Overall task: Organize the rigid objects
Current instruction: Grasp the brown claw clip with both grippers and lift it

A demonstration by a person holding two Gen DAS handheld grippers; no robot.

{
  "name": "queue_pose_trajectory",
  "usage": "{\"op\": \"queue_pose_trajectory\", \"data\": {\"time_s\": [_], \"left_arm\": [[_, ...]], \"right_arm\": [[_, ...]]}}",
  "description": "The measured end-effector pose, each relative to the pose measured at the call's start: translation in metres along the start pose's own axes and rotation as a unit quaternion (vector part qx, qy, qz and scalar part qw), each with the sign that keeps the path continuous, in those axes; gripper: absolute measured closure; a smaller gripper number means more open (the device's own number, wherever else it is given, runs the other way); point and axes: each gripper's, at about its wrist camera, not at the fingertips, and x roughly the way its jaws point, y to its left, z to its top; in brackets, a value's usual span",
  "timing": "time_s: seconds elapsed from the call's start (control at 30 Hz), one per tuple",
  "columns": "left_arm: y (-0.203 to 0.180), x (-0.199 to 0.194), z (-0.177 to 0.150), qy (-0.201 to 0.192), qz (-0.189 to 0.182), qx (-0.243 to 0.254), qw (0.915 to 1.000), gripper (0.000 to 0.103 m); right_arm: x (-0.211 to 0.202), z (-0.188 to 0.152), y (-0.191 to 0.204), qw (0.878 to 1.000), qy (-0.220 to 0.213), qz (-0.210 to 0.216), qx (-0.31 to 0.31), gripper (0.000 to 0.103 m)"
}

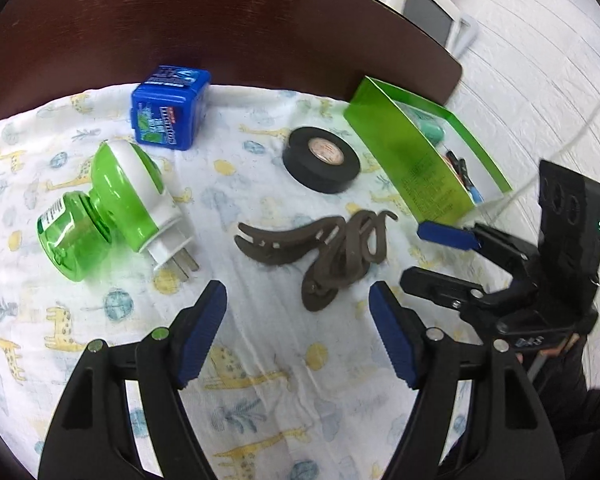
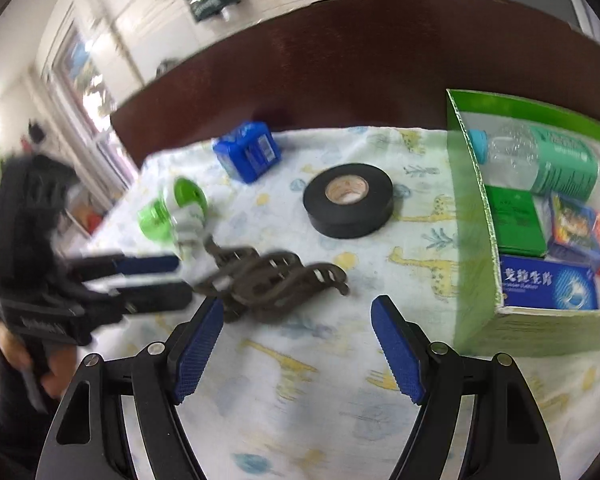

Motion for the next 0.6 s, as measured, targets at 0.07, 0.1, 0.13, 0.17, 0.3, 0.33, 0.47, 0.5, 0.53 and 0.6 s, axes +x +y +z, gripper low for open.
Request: {"op": "queue_pose_trajectory", "data": {"time_s": [0.07,0.1,0.13,0.17,0.3,0.33,0.47,0.5,0.53,0.6], "left_arm": [[-0.004,0.003,0.0,0.011,0.005,0.022,0.9997,0.028],[-0.007,0.006,0.002,0.015,0.016,0.037,0.9991,0.028],[-0.009,0.008,0.004,0.016,0.026,0.05,0.9983,0.028],[-0.011,0.01,0.007,0.018,0.034,0.062,0.9973,0.028],[-0.009,0.019,0.019,0.03,0.015,0.067,0.9972,0.028],[-0.008,0.022,0.021,0.031,0.015,0.064,0.9974,0.028],[-0.008,0.031,0.027,0.021,0.021,0.049,0.9984,0.028],[-0.007,0.033,0.028,0.019,0.01,0.038,0.999,0.029],[-0.007,0.033,0.029,0.016,0.004,0.029,0.9994,0.031],[-0.006,0.034,0.03,0.013,-0.011,0.017,0.9997,0.041]], "right_arm": [[0.003,-0.003,0.003,0.999,0.008,-0.009,-0.034,0.025],[0.005,-0.003,0.003,0.999,0.012,-0.007,-0.044,0.025],[0.008,-0.001,0.004,0.998,0.016,-0.007,-0.056,0.025],[0.012,0.001,0.006,0.998,0.018,-0.008,-0.066,0.025],[0.023,0.005,0.015,0.995,0.039,-0.01,-0.087,0.025],[0.026,0.005,0.018,0.995,0.044,-0.014,-0.091,0.025],[0.028,0.004,0.025,0.996,0.039,-0.037,-0.076,0.025],[0.027,0.004,0.025,0.997,0.035,-0.033,-0.067,0.025],[0.026,0.003,0.024,0.998,0.029,-0.021,-0.054,0.024],[0.025,0.003,0.019,1.0,0.021,-0.007,-0.022,0.024]]}}
